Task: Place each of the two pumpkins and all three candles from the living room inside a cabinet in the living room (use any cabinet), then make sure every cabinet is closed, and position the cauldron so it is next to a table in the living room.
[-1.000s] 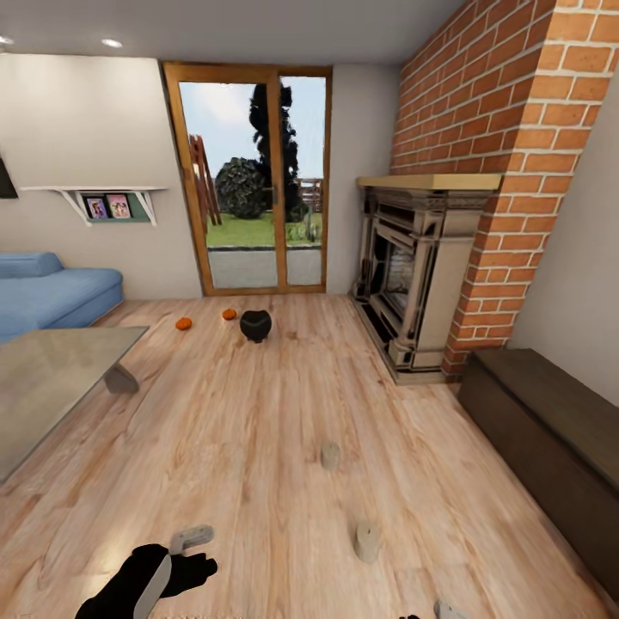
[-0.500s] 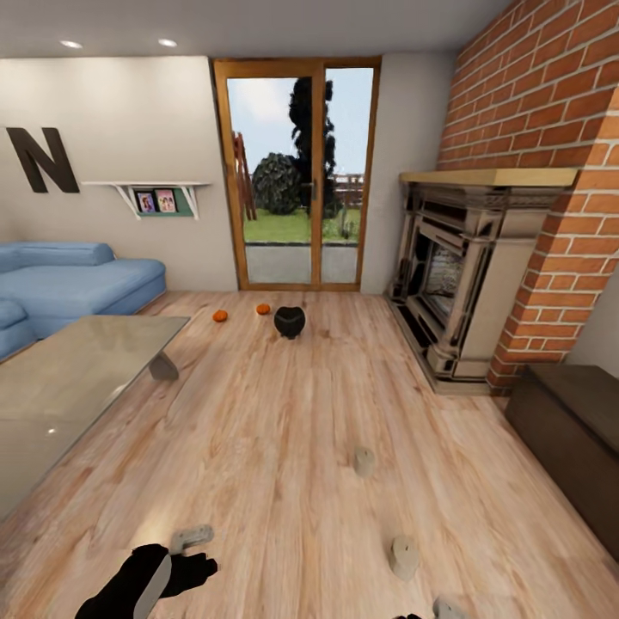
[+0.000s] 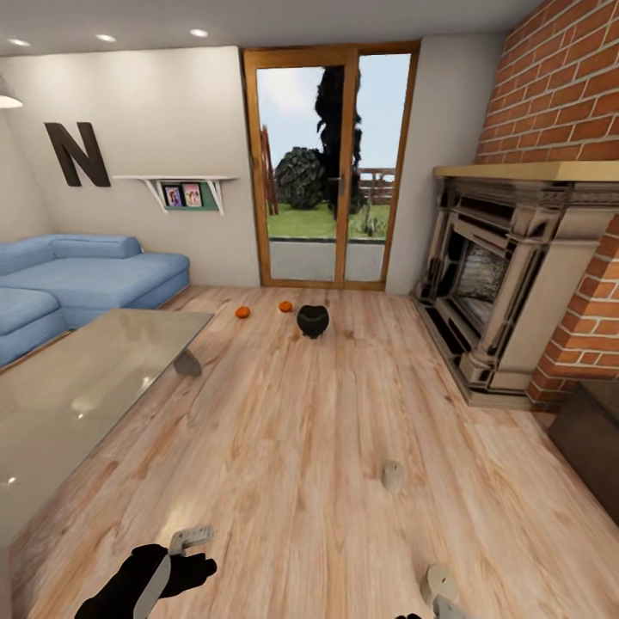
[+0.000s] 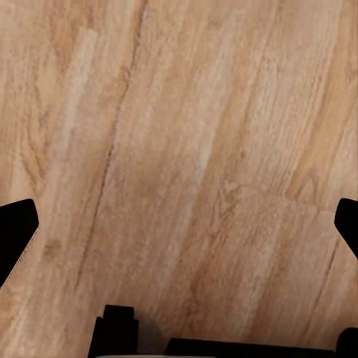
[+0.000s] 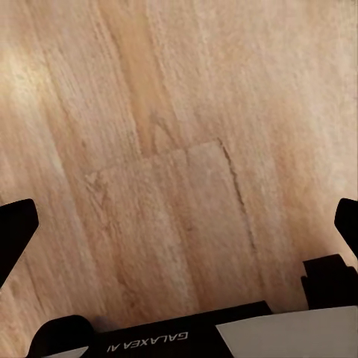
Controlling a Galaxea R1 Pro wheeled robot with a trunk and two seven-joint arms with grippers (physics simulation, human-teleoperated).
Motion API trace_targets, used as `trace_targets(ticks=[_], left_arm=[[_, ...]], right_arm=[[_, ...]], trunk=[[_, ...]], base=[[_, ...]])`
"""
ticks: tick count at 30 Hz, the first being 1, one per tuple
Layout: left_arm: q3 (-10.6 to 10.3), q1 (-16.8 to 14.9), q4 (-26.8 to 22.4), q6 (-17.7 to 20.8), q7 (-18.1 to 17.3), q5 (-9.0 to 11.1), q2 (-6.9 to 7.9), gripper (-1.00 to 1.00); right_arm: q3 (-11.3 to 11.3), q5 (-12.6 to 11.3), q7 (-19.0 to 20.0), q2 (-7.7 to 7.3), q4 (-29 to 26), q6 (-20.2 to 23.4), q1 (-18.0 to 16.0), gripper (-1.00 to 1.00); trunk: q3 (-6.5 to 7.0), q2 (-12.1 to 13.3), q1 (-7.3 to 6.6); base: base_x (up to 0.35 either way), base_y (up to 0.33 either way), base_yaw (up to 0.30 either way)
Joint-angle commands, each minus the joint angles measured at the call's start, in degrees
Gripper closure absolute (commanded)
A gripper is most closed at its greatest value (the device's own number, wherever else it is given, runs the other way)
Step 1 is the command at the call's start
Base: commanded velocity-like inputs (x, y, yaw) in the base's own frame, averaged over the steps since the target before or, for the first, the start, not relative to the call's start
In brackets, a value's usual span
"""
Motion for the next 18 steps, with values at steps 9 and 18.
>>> trace_targets(ticks=[9, 18], left_arm=[[-0.1, 0.0, -0.1, 0.3, -0.2, 0.0, -0.65, -1.00], [-0.1, 0.0, 0.0, 0.3, -0.2, 0.1, -2.27, -1.00]], right_arm=[[0.2, -0.2, -0.1, -0.09, -0.2, 0.2, 0.0, -1.00], [0.2, -0.3, 0.1, -0.05, -0.2, 0.3, 0.0, -1.00]], trunk=[[-0.08, 0.0, 0.01], [-0.08, 0.0, 0.01]], base=[[0.025, -0.011, 0.007], [0.001, -0.016, 0.000]])
